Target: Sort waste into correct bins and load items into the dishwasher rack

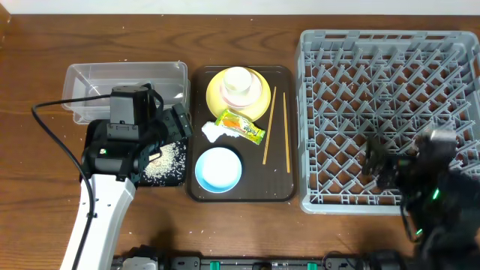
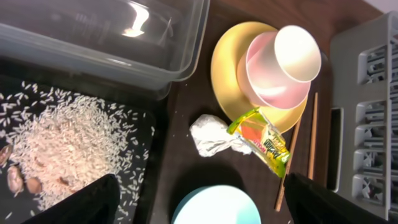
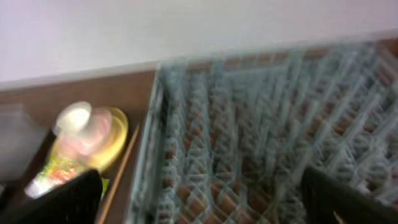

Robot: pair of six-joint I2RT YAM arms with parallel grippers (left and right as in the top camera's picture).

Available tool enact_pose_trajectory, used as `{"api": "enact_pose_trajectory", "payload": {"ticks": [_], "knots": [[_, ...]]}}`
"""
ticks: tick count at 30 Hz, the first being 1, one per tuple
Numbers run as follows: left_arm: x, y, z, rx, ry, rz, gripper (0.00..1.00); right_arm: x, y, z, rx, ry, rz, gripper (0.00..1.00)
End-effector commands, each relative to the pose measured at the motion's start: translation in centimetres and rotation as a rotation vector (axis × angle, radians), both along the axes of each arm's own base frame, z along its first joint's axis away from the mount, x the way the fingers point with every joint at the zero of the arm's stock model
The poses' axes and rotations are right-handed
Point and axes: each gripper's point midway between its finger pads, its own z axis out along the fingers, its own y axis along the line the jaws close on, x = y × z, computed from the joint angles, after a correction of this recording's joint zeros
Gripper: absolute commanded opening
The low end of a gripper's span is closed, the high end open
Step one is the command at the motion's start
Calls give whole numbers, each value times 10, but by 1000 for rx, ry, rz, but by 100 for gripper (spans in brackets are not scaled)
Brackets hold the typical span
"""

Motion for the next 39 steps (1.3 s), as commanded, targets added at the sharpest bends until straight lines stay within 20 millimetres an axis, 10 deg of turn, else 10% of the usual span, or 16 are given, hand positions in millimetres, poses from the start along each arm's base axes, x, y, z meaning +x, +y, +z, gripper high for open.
{"api": "enact_pose_trajectory", "payload": {"ticks": [1, 13, 18, 21, 39], "knots": [[3, 2, 5, 9, -15, 1, 88, 18, 32, 28, 82, 151, 131, 99], [3, 2, 5, 9, -15, 1, 93, 65, 123, -7, 290, 567, 170, 95], [3, 2, 5, 9, -15, 1, 94, 77, 149, -45, 264, 656, 190, 23], [3, 2, 5, 9, -15, 1, 94, 86, 153, -70, 216, 698, 166, 1], [3, 2, 5, 9, -15, 1, 95, 123, 202, -214, 25, 865, 50, 17]]}}
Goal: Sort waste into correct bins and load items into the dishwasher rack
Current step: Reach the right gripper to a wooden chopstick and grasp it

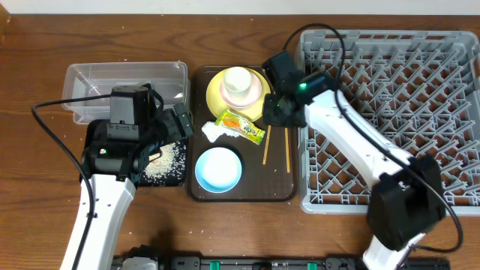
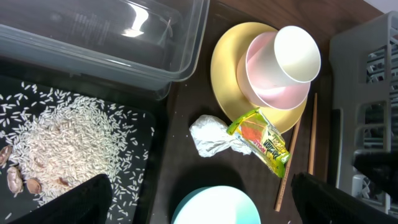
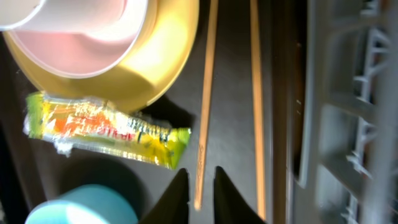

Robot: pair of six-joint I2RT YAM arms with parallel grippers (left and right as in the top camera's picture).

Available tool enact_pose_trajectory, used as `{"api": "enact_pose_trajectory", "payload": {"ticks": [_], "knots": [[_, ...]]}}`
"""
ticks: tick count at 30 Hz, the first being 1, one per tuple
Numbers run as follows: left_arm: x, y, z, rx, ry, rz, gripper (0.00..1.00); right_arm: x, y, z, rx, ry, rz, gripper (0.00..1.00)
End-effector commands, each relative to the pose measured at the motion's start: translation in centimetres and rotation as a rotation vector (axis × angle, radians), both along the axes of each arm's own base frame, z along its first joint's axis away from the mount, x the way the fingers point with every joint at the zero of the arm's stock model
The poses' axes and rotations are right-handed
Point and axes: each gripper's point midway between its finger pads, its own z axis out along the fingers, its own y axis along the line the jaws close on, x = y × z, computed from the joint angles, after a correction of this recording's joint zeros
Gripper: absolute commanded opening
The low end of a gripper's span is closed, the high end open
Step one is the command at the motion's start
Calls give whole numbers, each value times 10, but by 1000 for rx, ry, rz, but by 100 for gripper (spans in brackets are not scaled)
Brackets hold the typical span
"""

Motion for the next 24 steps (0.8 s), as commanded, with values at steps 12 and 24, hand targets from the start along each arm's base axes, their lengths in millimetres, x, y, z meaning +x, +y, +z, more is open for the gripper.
{"api": "enact_pose_trajectory", "payload": {"ticks": [12, 24], "knots": [[3, 2, 5, 9, -13, 1, 95, 17, 8, -63, -99, -4, -8, 16], [3, 2, 5, 9, -13, 1, 95, 10, 11, -106, -197, 23, 20, 13]]}}
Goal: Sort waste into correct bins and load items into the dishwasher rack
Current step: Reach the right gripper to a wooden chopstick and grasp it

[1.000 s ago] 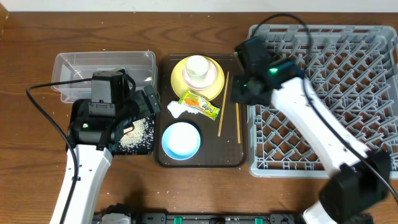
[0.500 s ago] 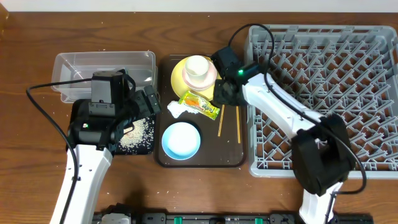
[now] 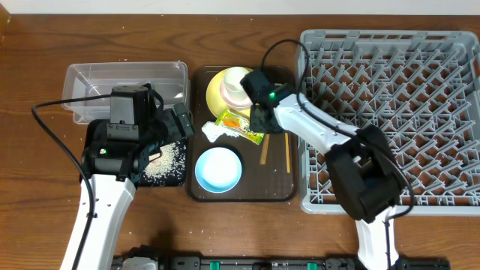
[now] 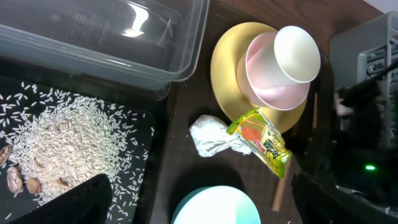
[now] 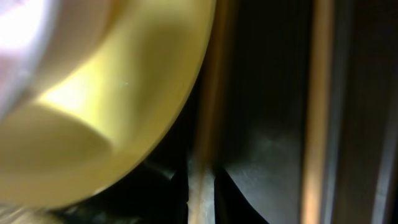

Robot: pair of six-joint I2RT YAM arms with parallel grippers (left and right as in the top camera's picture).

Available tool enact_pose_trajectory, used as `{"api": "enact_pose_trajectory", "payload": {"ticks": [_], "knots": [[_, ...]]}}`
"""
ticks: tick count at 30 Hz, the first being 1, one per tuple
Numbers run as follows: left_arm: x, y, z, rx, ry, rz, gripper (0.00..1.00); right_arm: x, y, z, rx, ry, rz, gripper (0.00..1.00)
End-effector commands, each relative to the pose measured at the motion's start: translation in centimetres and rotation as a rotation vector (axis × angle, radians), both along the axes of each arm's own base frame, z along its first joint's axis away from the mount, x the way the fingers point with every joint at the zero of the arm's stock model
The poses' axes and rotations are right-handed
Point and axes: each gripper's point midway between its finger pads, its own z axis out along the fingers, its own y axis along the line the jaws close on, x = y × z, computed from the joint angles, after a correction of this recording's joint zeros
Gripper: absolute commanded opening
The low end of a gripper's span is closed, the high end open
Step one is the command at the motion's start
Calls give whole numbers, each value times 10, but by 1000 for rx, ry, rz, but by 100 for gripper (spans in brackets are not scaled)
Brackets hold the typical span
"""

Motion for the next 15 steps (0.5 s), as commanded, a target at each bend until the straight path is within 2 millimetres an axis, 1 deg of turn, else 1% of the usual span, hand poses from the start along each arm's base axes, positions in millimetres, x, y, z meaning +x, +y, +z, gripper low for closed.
{"api": "enact_pose_trajectory", "payload": {"ticks": [1, 2, 6, 10, 11, 13, 15], "knots": [[3, 2, 5, 9, -13, 1, 95, -5, -4, -16, -63, 9, -4, 13], [3, 2, 5, 9, -13, 1, 95, -6, -5, -19, -72, 13, -3, 12], [3, 2, 5, 9, -13, 1, 95, -6, -5, -21, -77, 12, -2, 12], [3, 2, 5, 9, -13, 1, 95, -7, -6, -21, -80, 16, -2, 1], [3, 2, 5, 9, -13, 1, 95, -8, -7, -20, -82, 19, -1, 1], [3, 2, 5, 9, -14, 1, 95, -6, -8, -13, -83, 16, 11, 1], [3, 2, 5, 9, -13, 1, 95, -1, -9, 3, -75, -1, 20, 1]]}}
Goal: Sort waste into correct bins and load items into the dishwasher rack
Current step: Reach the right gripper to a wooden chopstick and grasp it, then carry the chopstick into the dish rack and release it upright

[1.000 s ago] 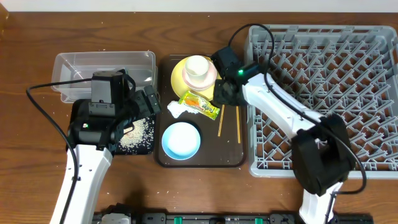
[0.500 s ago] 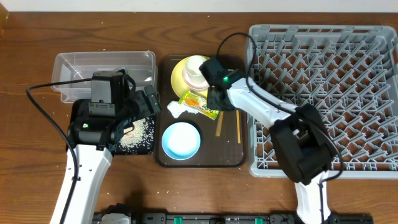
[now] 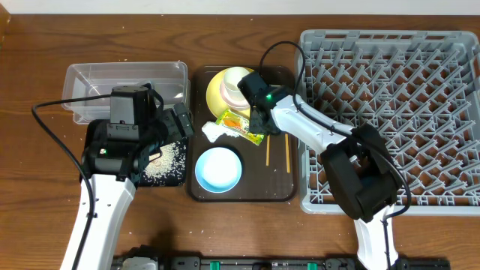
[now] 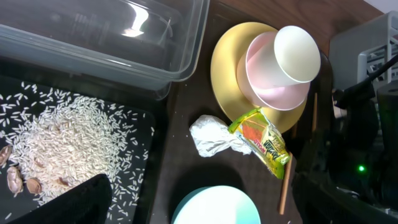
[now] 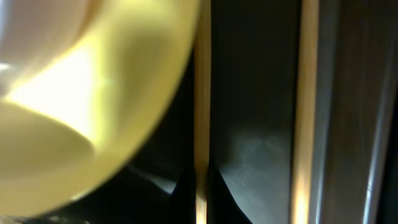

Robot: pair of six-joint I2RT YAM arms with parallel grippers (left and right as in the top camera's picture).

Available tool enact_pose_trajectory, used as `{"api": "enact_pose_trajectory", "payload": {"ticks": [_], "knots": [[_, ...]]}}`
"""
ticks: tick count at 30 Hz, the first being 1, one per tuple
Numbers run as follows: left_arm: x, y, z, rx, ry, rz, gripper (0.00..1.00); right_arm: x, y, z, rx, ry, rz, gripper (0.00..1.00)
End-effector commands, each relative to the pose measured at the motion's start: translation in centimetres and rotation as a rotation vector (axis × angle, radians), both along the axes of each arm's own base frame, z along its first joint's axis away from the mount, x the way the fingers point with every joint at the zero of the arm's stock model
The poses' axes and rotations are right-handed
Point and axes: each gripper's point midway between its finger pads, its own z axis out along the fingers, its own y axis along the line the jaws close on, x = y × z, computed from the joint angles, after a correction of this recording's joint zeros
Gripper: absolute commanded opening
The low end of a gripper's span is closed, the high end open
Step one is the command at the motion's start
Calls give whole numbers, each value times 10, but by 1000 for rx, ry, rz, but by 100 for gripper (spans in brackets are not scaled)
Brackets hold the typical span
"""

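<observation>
On the brown tray, my right gripper is down at the upper end of the left chopstick, shut on it. In the right wrist view that chopstick runs between the dark fingertips, with the second chopstick to its right and the yellow plate to its left. My left gripper hangs open and empty over the tray's left edge. A snack wrapper, a crumpled tissue, a blue bowl and a white cup in a pink bowl lie on the tray.
The grey dishwasher rack fills the right side. A clear plastic container stands at the back left, and in front of it a black bin holds rice. My right arm's cable arcs over the tray's back edge.
The left chopstick lay slightly slanted and now lies straight along the tray, a little to the right, with my right gripper's fingers tight against it. The left arm has not moved.
My right arm was first at the front right over the rack. Then it was over the tray, jaws a little apart above the left chopstick. Then it was down at that chopstick beside the yellow plate, and now it is shut on it. The left arm stayed put, open.
</observation>
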Motion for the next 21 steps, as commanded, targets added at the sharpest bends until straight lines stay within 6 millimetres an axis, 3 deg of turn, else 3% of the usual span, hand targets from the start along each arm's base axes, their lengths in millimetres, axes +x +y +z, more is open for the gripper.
{"api": "enact_pose_trajectory", "payload": {"ticks": [1, 8, 12, 16, 21], "knots": [[3, 2, 5, 9, -14, 1, 95, 4, -3, 17, -15, -14, 23, 1], [3, 2, 5, 9, -14, 1, 95, 18, -18, 119, 56, -162, 49, 1], [3, 2, 5, 9, -14, 1, 95, 20, -31, 167, 51, -262, 168, 1], [3, 2, 5, 9, -14, 1, 95, 19, -62, 191, -39, -297, 229, 1], [3, 2, 5, 9, -14, 1, 95, 14, -106, 182, -108, -220, 151, 1]]}}
